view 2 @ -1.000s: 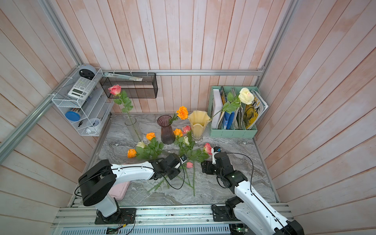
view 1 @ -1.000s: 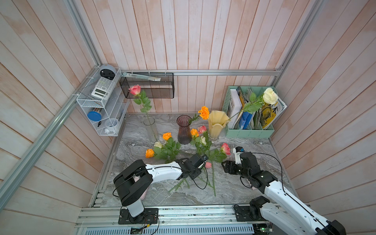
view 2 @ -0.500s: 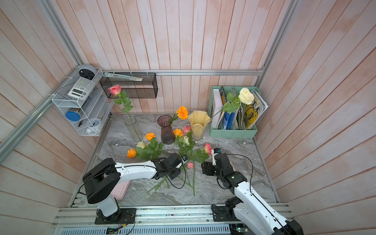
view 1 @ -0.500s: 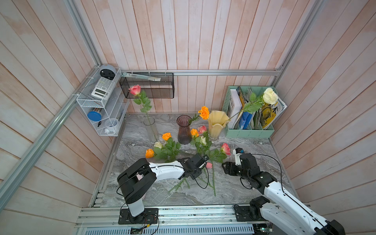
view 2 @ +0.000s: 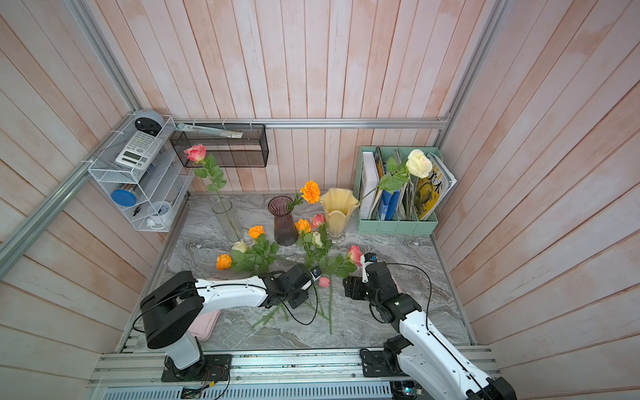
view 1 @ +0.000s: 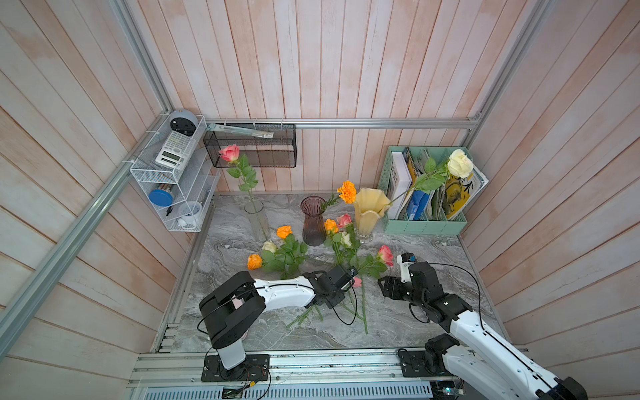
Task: Arrange the flowers in different vases according to their colors
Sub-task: Pick up the flower at the center of the board, then insert the flower into the vase.
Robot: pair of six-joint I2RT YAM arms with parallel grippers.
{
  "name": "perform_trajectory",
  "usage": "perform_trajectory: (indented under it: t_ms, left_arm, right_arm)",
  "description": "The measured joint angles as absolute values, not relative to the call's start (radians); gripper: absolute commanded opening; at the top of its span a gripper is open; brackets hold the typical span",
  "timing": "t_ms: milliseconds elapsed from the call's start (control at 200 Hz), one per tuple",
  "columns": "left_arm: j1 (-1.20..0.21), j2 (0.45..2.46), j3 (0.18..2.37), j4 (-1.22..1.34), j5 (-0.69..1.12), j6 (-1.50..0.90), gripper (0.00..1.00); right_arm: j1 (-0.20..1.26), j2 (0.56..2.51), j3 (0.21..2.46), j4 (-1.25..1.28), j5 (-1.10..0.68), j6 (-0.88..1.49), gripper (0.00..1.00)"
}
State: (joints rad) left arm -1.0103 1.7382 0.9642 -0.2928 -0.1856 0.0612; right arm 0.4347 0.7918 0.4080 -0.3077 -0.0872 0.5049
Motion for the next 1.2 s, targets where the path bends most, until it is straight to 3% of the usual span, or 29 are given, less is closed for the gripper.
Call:
perform_trajectory:
  t_ms: [250,535,870,1040,1200]
  left_arm:
    - [-1.010,1.704,0.963,-0.299,-0.195,0.057,0.00]
    - [-1.010,1.625,0.960,-0.313,-0.215,0.054,0.00]
    - [-1.010,1.169,1.004,-0.411,-0.223,0.049,0.00]
    - [-1.005,0.949,1.061,-0.407,-0.316,0.089,0.00]
    - [-0.799,0.881,1.121,-0.336,-0.364,0.176,0.00]
  right_arm:
    - [0.435,0.772,0.406,-0.307,-0.087,0.505,0.73]
    - [0.433,0.754,0.404,-0.308,-0.085,0.505,0.73]
    - [0.432,0.751,0.403,-0.307,-0.076,0.505,0.73]
    - [0.429,0.779,0.403,-0.293,-0.076,0.505,0.73]
    - [0.429,0.820,0.403,-0.272,-0.077,0.505,0.73]
